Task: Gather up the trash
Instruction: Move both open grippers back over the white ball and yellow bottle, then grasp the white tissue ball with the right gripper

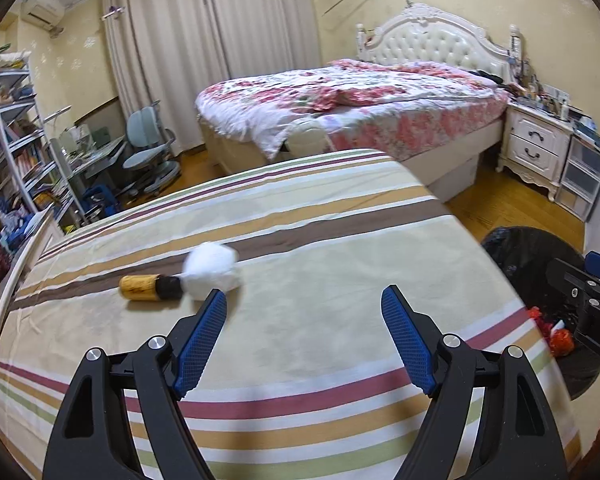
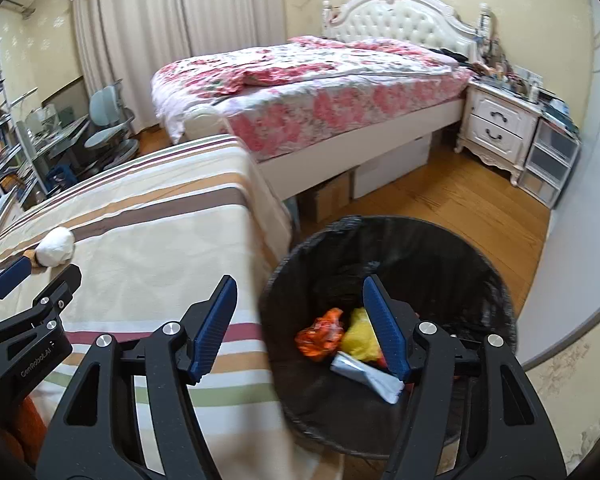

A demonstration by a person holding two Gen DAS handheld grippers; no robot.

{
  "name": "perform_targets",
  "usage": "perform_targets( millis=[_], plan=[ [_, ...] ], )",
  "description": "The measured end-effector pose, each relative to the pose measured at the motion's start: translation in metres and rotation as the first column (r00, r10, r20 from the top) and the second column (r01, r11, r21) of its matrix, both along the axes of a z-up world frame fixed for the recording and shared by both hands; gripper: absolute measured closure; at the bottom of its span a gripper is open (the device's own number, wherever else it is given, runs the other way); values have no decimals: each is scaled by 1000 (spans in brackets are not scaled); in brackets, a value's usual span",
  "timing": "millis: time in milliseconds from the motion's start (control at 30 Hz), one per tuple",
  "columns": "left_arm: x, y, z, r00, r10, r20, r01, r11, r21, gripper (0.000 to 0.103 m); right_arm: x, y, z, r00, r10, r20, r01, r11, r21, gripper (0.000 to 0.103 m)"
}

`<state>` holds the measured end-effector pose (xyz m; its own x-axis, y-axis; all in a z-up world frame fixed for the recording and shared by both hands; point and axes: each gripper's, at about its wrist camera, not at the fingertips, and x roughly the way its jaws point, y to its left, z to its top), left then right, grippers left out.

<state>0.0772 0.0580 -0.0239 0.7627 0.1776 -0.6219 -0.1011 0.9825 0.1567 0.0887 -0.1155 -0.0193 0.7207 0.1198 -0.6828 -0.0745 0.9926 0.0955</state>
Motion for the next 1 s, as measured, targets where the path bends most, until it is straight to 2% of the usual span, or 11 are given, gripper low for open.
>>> perform_targets(
  millis=[233,533,1000],
  plan=[
    [-14,49,-2,995,96,-6,-96,995,-6,26,0,53,3,994,109,-5,-109,994,-6,39],
    [-24,110,-4,977,212,-26,-212,977,-21,26,-1,128,6,966,258,-18,-258,966,-3,38],
    [-34,185,-4,939,341,-34,-341,940,-5,26,9,221,15,923,383,-19,-384,923,-11,38]
  ],
)
